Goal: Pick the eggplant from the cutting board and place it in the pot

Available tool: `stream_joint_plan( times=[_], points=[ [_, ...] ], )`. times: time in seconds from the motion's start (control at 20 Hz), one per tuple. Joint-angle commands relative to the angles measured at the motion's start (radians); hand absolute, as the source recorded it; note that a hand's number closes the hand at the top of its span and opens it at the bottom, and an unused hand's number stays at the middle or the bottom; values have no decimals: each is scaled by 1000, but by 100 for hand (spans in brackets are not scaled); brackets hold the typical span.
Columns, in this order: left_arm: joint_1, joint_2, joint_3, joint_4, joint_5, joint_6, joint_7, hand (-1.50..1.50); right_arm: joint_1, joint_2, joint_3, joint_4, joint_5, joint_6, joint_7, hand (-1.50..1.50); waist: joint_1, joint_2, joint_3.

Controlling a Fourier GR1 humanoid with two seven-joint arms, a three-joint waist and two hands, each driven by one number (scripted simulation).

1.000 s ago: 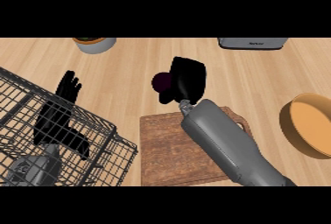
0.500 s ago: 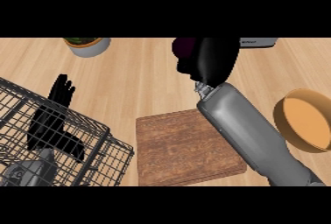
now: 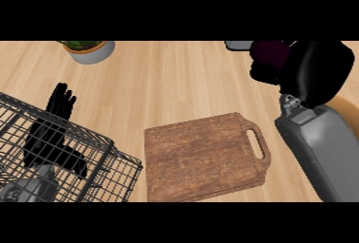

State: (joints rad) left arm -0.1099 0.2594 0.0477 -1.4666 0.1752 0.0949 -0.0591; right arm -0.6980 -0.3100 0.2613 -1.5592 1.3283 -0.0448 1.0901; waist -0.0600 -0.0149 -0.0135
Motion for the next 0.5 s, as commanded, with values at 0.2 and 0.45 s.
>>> stream_joint_plan(
  times=[0.2,0.45],
  points=[
    [-88,16,53,-79,36,19,51,0,318,-157,-184,-273,-103,50,-30,150,12,3,15],
    [-109,-10,38,-91,21,40,77,0,481,-239,-361,-326,-253,-14,-185,150,23,8,15]
  ],
)
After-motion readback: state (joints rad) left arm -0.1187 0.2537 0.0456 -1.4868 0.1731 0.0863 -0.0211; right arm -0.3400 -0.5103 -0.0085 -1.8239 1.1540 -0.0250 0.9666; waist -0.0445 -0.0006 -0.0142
